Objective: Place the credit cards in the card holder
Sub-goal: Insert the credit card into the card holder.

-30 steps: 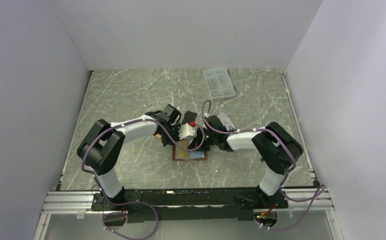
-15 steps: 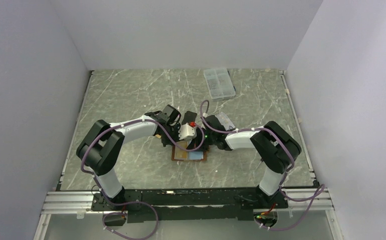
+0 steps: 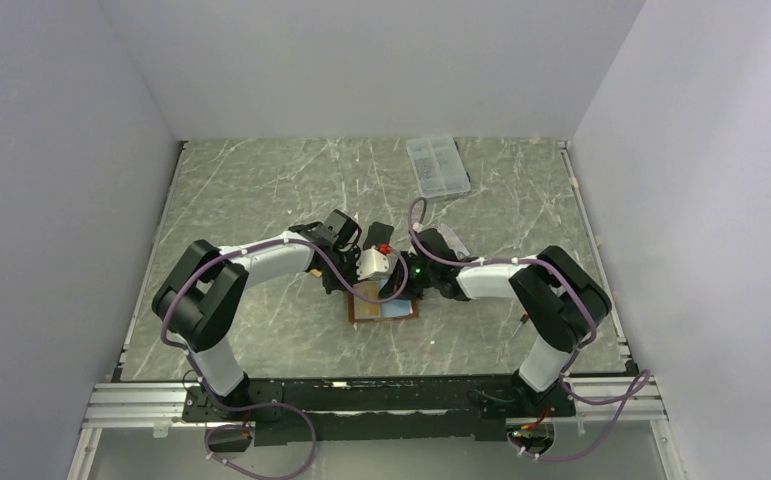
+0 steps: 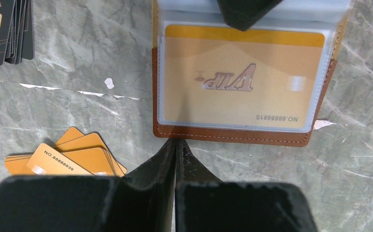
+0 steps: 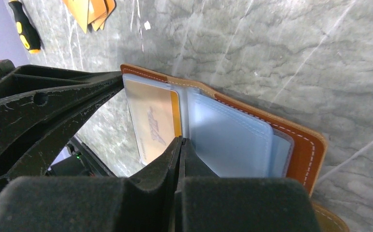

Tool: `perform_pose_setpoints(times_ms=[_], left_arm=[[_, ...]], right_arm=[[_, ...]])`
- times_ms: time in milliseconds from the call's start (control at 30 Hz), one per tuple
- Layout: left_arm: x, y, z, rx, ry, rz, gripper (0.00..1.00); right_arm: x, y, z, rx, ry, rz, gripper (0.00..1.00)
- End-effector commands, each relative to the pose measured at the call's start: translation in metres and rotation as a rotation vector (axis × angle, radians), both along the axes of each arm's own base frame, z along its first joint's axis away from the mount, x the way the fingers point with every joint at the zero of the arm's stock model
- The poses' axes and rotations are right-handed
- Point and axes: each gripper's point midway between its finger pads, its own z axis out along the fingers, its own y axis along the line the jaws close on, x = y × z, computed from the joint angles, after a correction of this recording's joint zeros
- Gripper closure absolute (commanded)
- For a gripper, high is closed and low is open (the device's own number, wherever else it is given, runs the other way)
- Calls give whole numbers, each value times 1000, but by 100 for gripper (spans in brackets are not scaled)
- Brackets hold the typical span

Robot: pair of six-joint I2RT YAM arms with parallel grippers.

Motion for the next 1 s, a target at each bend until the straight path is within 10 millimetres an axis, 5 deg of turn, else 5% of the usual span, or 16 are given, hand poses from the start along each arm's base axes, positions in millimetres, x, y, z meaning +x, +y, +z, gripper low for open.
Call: perform_pose_setpoints(times_ms=[0,400,700,967], left_arm=[[-21,-10,-4,-34,89,-24,92],[-25,-11,2,-39,88,-39,92],[-30,-17,42,-100,134,-57,91],[18,3,96,-203,133,89,73]], right_arm=[[4,11,4,-6,-28,13,99],[0,17,17,28,-40,29,98],[-10,-9,32,10,-58,-10,76],[38,-29,77,22,-174,-67,59]])
